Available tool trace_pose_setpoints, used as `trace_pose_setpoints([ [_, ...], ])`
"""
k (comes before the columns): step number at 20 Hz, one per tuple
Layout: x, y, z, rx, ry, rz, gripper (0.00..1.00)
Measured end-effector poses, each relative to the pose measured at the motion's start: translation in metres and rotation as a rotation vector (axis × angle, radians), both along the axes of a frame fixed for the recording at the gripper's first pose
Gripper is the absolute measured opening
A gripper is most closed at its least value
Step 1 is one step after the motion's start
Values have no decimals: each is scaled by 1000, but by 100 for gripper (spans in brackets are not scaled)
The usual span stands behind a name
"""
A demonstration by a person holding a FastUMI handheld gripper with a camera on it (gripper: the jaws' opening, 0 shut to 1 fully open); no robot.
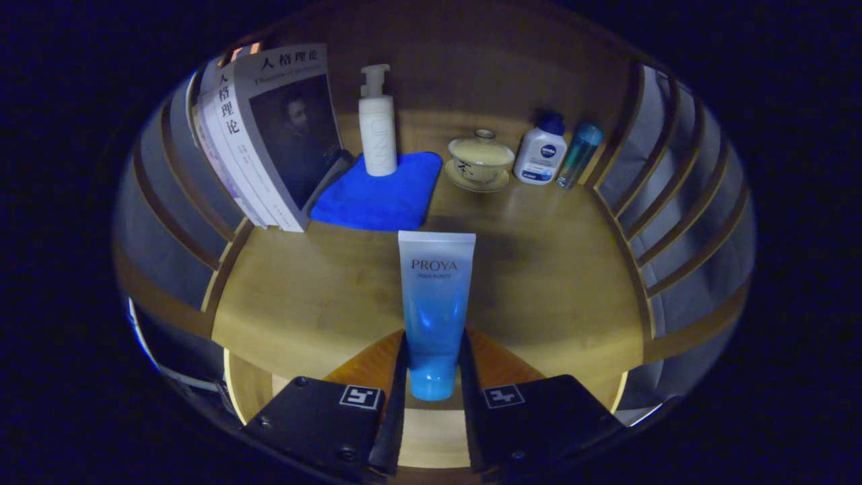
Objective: Pull open the drawer, take out the items inside it, and place them on the countertop above the cabinet.
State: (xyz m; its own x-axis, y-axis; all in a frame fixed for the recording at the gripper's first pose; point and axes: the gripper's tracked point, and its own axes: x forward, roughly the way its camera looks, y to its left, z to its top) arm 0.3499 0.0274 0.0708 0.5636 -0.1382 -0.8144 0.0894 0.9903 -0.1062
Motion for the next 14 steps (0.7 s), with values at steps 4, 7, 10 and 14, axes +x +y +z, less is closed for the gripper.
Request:
trace_pose_setpoints([
  [4, -7, -8, 2, -16, 14, -9, 49],
  [7, -20, -8, 16, -24, -24, -11, 53],
  [10, -44, 1, 28, 9, -46, 20, 71],
  [14, -85, 18, 41, 34, -101, 79, 73],
])
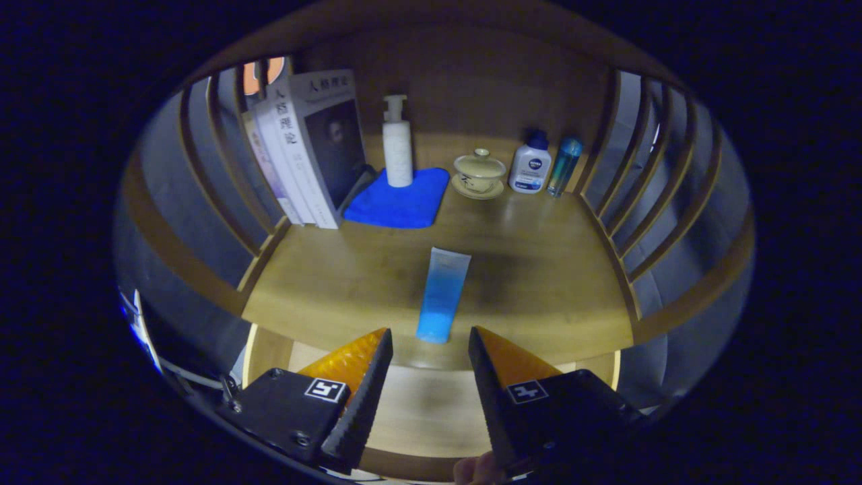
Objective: Pull open the drawer, take out the items inside it, and place them on the countertop above the cabinet.
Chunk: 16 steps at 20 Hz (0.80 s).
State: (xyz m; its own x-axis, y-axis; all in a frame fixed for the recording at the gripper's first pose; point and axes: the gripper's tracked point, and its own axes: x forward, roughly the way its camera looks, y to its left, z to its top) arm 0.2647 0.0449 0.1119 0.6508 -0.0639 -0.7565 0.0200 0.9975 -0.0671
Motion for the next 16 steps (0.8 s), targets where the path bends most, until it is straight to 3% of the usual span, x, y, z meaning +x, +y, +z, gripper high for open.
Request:
trace_pose_setpoints([
  [4, -46, 4, 2, -5, -51, 40, 82],
  [10, -114, 19, 15, 7, -195, 101, 82],
  [16, -177, 20, 29, -5, -399, 88, 82],
])
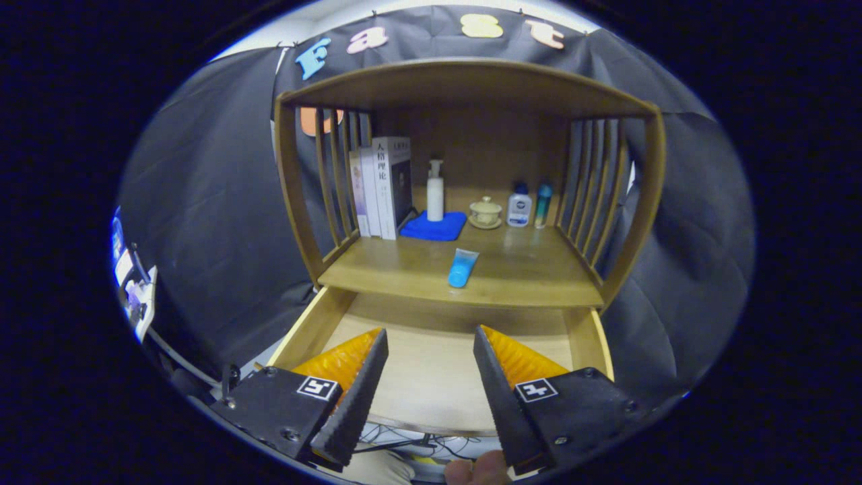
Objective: Pull open the drawer, take out the items inside it, and place them on the countertop above the cabinet.
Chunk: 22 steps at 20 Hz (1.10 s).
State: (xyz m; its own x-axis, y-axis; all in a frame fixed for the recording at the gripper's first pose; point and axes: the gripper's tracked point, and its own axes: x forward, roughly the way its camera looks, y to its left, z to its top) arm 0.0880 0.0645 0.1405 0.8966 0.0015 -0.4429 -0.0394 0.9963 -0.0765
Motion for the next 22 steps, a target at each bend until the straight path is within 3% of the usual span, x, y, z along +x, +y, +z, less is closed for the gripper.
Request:
trace_pose_setpoints([
  [5, -40, -9, 11, 17, -175, -32, 81],
  [11, -67, -17, -3, 45, -306, -75, 100],
  [18, -87, -14, -63, 48, -296, -25, 100],
  [22, -77, -12, -107, 22, -307, 21, 100],
])
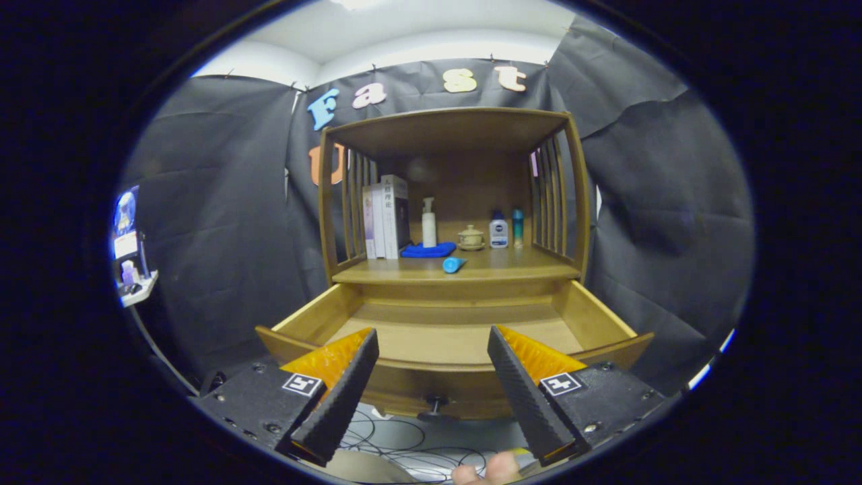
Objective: Pull open the drawer, take out the items inside it, and place them on the countertop above the cabinet.
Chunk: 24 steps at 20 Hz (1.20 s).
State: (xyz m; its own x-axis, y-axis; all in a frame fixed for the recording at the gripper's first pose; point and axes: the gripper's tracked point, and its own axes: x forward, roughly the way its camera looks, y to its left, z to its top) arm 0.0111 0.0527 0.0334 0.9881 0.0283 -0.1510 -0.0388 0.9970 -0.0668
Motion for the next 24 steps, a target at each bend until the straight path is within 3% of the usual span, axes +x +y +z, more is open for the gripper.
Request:
trace_pose_setpoints([
  [9, 49, -7, -88, -31, 115, -70, 100],
  [13, 69, -9, -101, -7, 143, -99, 100],
  [18, 66, -22, -129, 25, 174, -132, 100],
  [24, 69, -24, -127, 32, 153, -192, 100],
])
